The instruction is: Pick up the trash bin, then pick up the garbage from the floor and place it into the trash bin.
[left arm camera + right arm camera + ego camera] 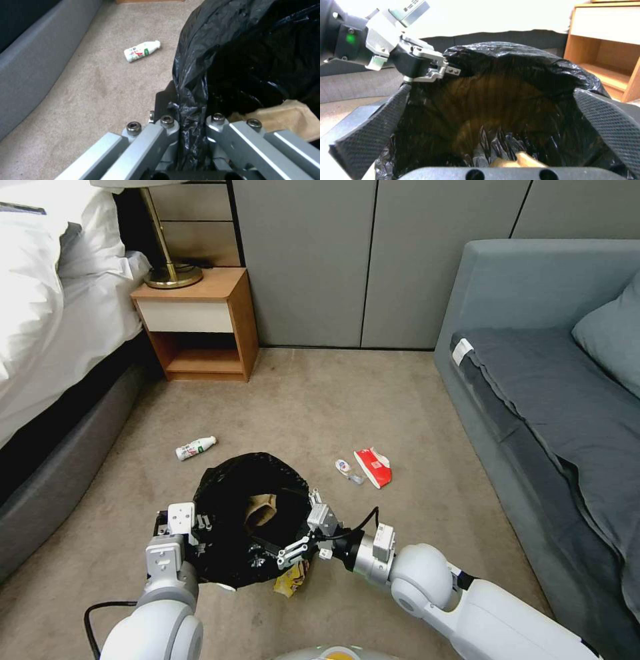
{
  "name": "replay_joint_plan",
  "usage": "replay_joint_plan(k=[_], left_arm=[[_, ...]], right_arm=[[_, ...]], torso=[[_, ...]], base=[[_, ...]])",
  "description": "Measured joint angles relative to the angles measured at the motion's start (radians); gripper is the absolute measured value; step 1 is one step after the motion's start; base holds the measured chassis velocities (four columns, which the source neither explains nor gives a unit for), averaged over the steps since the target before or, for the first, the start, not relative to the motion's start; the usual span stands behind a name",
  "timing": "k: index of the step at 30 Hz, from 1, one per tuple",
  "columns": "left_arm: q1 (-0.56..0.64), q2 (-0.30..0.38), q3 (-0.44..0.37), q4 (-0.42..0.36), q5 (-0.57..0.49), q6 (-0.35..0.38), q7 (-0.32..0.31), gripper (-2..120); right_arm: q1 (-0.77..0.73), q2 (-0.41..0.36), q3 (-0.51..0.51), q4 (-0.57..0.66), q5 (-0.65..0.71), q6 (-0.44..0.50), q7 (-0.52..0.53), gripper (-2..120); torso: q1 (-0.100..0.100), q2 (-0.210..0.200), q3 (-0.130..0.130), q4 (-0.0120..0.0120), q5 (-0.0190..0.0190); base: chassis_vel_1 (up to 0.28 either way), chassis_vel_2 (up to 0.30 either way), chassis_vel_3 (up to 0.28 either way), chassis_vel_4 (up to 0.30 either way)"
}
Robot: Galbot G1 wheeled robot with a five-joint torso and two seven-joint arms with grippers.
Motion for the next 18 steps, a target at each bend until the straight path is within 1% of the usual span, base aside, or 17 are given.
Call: replay_joint_plan(k=[3,8,11,13,16,17,18], left_arm=[[-0.001,0.000,0.000,0.000,0.001,0.000,0.000,1],[-0.003,0.003,-0.006,0.007,0.000,-0.001,0.000,1],[-0.007,0.004,-0.010,0.014,-0.001,-0.001,0.001,1],[-0.008,0.004,-0.011,0.015,-0.001,-0.001,0.001,1],[-0.014,0.010,-0.023,0.021,-0.008,-0.001,0.001,1],[-0.014,0.010,-0.023,0.021,-0.008,-0.001,0.001,1],[-0.017,0.013,-0.031,0.024,-0.013,-0.001,0.001,1]], right_arm=[[0.001,0.000,0.001,0.006,0.000,0.000,0.001,114],[-0.011,0.003,0.041,0.045,-0.004,0.004,0.013,114],[-0.028,0.008,0.100,0.113,-0.014,0.009,0.016,111],[-0.032,0.009,0.114,0.128,-0.015,0.009,0.017,110],[-0.065,0.010,0.207,0.222,-0.016,0.010,0.030,102],[-0.065,0.010,0.207,0.222,-0.016,0.010,0.030,102],[-0.093,0.012,0.256,0.258,-0.021,0.009,0.041,100]], torso=[[0.000,0.000,0.000,0.0000,0.0000],[0.000,0.000,0.000,0.0000,0.0001],[0.000,0.000,0.000,0.0000,0.0001],[0.000,0.000,0.000,-0.0001,0.0000],[0.000,0.000,0.000,0.0002,-0.0001],[0.000,0.000,0.000,0.0002,-0.0001],[0.000,0.000,0.000,0.0002,0.0000]], base=[[0.000,0.000,0.000,0.000],[0.000,0.000,0.000,0.000],[0.000,0.000,0.000,0.000],[0.000,0.000,0.000,0.000],[0.000,0.000,0.000,0.000],[0.000,0.000,0.000,0.000],[0.000,0.000,0.000,0.000]])
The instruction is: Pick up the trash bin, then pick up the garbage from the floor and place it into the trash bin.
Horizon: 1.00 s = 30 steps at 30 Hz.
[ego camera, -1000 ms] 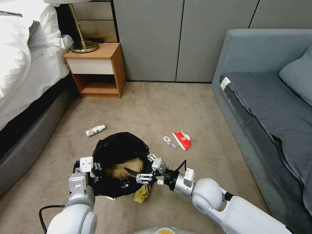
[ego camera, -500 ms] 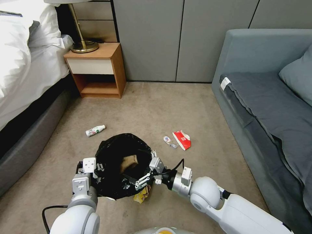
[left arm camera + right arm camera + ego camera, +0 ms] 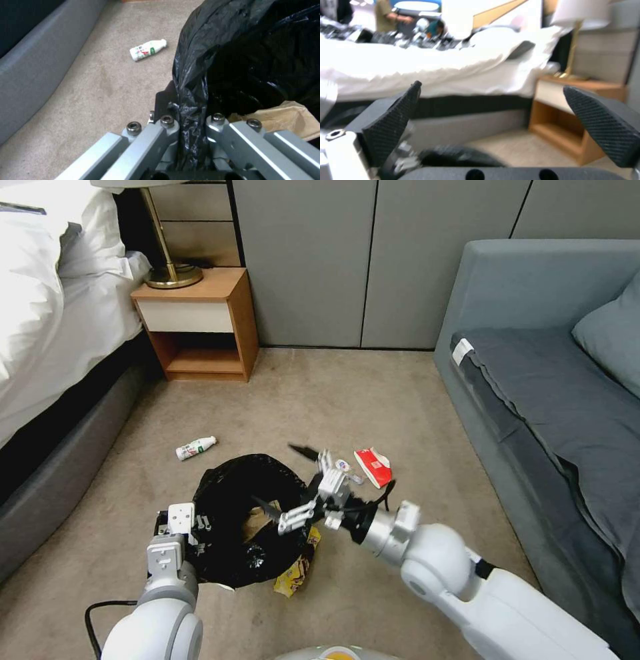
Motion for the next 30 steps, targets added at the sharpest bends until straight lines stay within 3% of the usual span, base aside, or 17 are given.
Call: replay_joint_plan(k=[5,12,21,30], left_arm=[[-0.007,0.010,-0.029,0.002,-0.022,0.001,0.000,1],[-0.018,0.020,-0.055,-0.004,-0.046,0.008,-0.002,1],[-0.016,0.029,-0.073,-0.017,-0.065,0.009,-0.004,1],[-0.016,0.033,-0.076,-0.018,-0.072,0.009,-0.004,1]], right_arm=[[-0.141,0.023,0.193,0.096,-0.073,0.002,0.073,100],[-0.346,0.065,0.353,0.143,-0.175,-0.022,0.193,100],[-0.483,0.141,0.402,0.082,-0.235,0.007,0.246,100],[-0.517,0.189,0.396,0.027,-0.244,0.028,0.245,100]], torso=[[0.000,0.000,0.000,-0.0001,0.0001],[0.000,0.000,0.000,-0.0004,0.0001],[0.000,0.000,0.000,-0.0002,0.0001],[0.000,0.000,0.000,-0.0002,0.0000]], base=[[0.000,0.000,0.000,0.000],[0.000,0.000,0.000,0.000],[0.000,0.000,0.000,0.000],[0.000,0.000,0.000,0.000]])
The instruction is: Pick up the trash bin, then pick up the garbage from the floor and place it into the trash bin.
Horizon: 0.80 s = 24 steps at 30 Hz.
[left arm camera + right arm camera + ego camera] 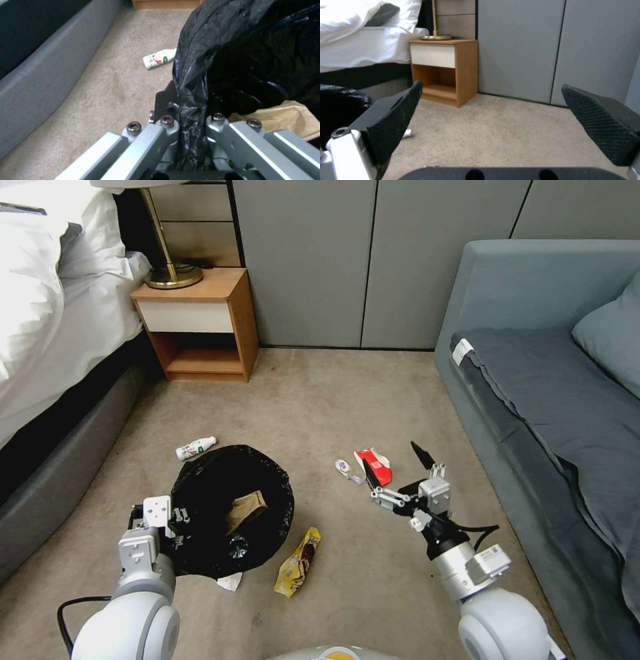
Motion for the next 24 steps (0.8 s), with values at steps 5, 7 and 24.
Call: replay_joint_plan(k=[5,7,24], left_arm=[[0.001,0.000,0.001,0.000,0.000,0.000,0.000,1],[-0.001,-0.001,0.001,0.000,0.000,0.000,-0.001,1],[-0.033,-0.020,-0.012,0.001,-0.011,0.005,-0.001,1]], right_arm=[[0.018,-0.016,0.000,-0.005,0.008,-0.005,-0.001,100],[0.043,-0.039,-0.008,-0.009,0.023,-0.023,0.004,100],[0.546,-0.268,-0.637,-0.251,0.598,-0.490,0.324,100]], torso=[[0.000,0.000,0.000,0.0000,0.0000],[0.000,0.000,0.000,-0.0001,0.0000],[0.000,0.000,0.000,0.0001,0.0006]], base=[[0.000,0.000,0.000,0.000],[0.000,0.000,0.000,0.000],[0.000,0.000,0.000,0.000]])
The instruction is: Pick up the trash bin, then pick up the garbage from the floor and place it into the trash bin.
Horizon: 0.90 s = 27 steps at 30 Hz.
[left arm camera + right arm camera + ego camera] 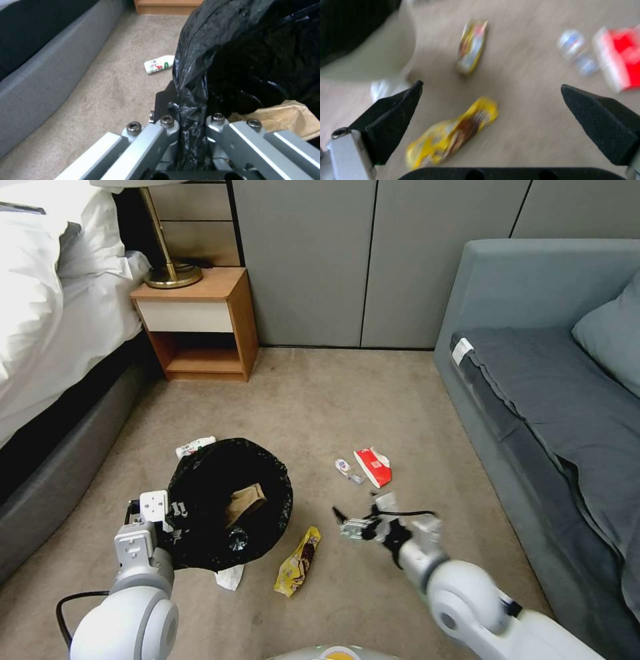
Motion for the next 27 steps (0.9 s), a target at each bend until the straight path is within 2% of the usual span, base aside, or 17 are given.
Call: replay_joint_plan(k=[1,2,3,7,16,27], left_arm=[[-0.003,-0.001,0.000,0.002,0.000,0.001,-0.001,1],[-0.011,-0.005,0.002,0.007,0.001,0.003,-0.001,1],[-0.013,-0.007,0.003,0.008,0.001,0.004,-0.001,1],[-0.017,-0.012,0.008,0.017,0.004,0.004,-0.001,1],[-0.016,-0.020,0.022,0.035,0.017,0.002,-0.001,1],[-0.008,-0.023,0.032,0.045,0.028,-0.002,-0.001,1]], right_arm=[[0.041,0.006,-0.050,-0.019,0.040,-0.017,0.021,100],[0.148,0.026,-0.208,-0.084,0.142,-0.048,0.071,100],[0.203,0.035,-0.266,-0.115,0.169,-0.050,0.079,100],[0.286,0.063,-0.345,-0.181,0.197,-0.030,0.070,100],[0.325,0.144,-0.392,-0.318,0.206,0.019,0.025,100],[0.322,0.260,-0.369,-0.442,0.187,0.075,-0.031,100]], torso=[[0.000,0.000,0.000,0.0000,-0.0005],[0.000,0.000,0.000,-0.0007,-0.0007],[0.000,0.000,0.000,-0.0003,-0.0002],[0.000,0.000,0.000,0.0001,-0.0006],[0.000,0.000,0.000,-0.0002,-0.0005],[0.000,0.000,0.000,0.0000,-0.0006]], base=[[0.000,0.000,0.000,0.000],[0.000,0.000,0.000,0.000],[0.000,0.000,0.000,0.000],[0.000,0.000,0.000,0.000],[0.000,0.000,0.000,0.000],[0.000,0.000,0.000,0.000]])
